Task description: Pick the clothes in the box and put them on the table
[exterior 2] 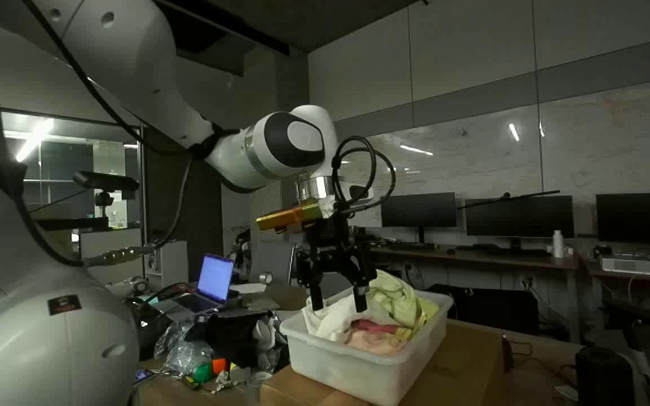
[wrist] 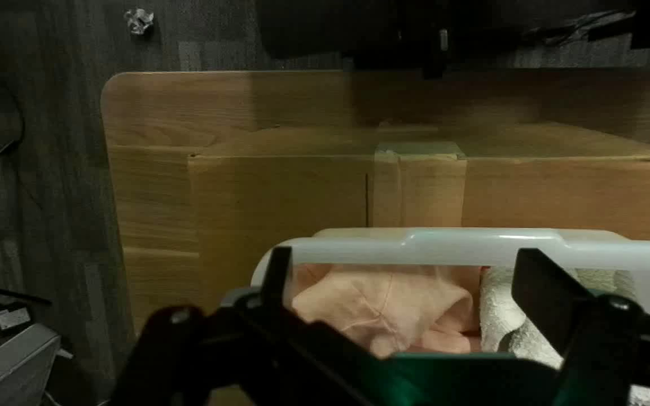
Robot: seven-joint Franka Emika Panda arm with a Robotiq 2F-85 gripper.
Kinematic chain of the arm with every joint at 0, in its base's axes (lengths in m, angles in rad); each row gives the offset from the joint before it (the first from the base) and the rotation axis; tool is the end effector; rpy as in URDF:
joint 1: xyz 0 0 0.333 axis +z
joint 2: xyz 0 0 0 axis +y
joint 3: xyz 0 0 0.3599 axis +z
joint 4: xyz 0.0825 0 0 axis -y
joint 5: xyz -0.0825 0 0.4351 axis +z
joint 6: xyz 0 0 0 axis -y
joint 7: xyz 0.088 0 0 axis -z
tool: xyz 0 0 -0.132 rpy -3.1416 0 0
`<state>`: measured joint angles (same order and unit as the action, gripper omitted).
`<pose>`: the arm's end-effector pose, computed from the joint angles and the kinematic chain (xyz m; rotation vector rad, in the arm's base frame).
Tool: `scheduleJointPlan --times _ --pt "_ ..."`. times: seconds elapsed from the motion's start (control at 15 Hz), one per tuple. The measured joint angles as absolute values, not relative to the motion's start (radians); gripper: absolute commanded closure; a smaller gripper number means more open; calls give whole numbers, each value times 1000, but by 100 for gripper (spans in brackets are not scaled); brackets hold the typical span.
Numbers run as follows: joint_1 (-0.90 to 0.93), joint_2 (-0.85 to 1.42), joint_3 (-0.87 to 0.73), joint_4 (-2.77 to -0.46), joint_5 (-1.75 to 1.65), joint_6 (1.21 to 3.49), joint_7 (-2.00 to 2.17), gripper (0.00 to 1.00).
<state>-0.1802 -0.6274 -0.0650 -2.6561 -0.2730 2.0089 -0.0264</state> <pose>0.3532 -0.1101 0.4222 2.9344 -0.1282 -0.0665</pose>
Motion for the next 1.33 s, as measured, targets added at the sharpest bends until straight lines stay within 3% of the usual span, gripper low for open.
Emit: scheduleJointPlan --times 0.47,1.33 --pt "-171 -628 -68 -2656 -273 2039 -30 0" --pt "-11 -470 -83 -2642 -152 2505 -133 0"
